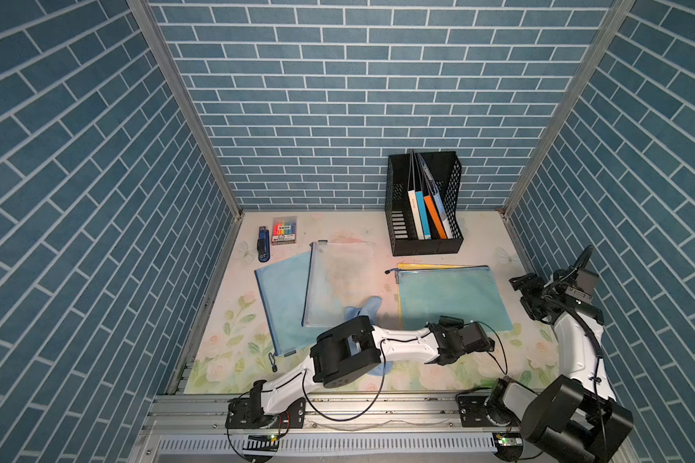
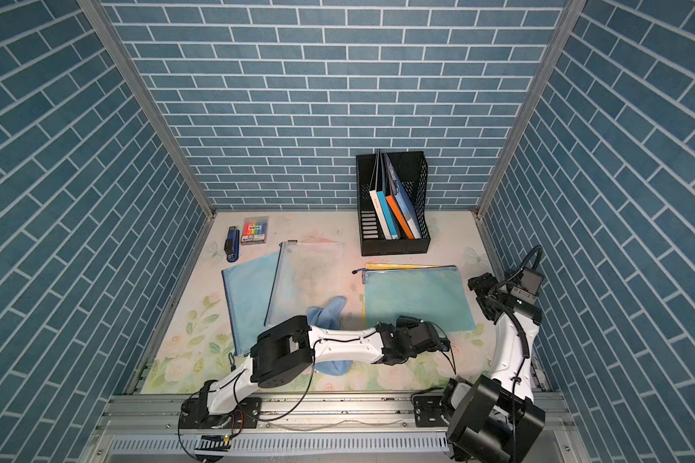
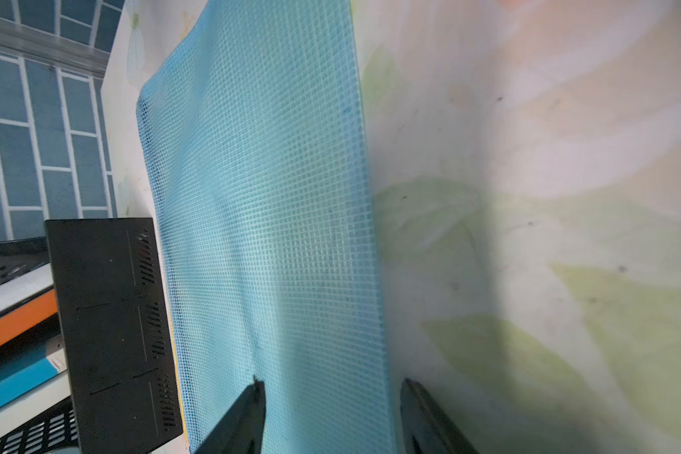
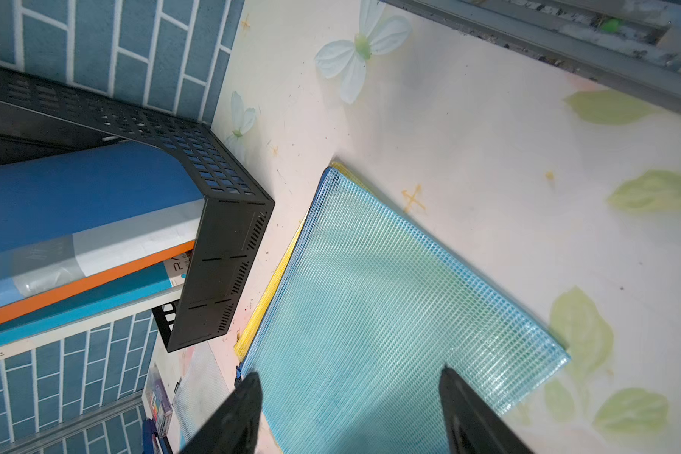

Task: Wipe the document bag
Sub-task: Place the document bag.

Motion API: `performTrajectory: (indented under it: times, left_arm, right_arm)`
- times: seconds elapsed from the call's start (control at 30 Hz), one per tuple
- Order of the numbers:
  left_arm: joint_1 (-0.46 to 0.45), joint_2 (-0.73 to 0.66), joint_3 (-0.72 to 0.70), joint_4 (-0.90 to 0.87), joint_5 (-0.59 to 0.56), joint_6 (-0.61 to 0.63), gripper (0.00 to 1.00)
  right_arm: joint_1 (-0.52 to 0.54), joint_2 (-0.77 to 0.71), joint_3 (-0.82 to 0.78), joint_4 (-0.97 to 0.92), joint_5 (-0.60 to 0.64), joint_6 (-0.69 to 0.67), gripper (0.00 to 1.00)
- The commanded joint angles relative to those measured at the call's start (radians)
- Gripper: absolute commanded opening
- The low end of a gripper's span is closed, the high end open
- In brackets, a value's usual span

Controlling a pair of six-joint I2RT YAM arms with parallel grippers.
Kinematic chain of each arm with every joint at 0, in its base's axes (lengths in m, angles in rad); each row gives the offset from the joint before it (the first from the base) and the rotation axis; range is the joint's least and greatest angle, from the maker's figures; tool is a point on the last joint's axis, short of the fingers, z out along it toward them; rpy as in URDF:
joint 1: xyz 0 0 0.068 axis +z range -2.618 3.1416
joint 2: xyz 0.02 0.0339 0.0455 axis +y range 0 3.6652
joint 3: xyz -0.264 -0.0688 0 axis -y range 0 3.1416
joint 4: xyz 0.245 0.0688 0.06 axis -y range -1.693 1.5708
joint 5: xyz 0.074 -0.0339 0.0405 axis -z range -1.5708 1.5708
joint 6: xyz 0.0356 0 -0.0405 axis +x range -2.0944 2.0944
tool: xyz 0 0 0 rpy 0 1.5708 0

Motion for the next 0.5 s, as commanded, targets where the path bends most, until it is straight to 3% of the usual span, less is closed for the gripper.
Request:
performTrajectory:
  times: [0.0,0.13,0.47]
  left_arm:
    - [-0.005,-0.021,-0.036,-0.061,-0.016,-0.002,0.68]
    - [-0.002,-0.046,-0.022,-0.060,-0.065,-0.016,0.76]
    - [0.015,-0.149,0.088,-0.071,-0.061,-0.093,0.91]
  right_arm:
    - [-0.007,-0.003,0.031,-0.022,0.011,-0.042,0.72]
    - [-0.009,0.002,0.088,-0.061,0.026,-0.074,0.73]
    - [-0.008,0.043,0.158,-0.092,0.009,-0.127,0.74]
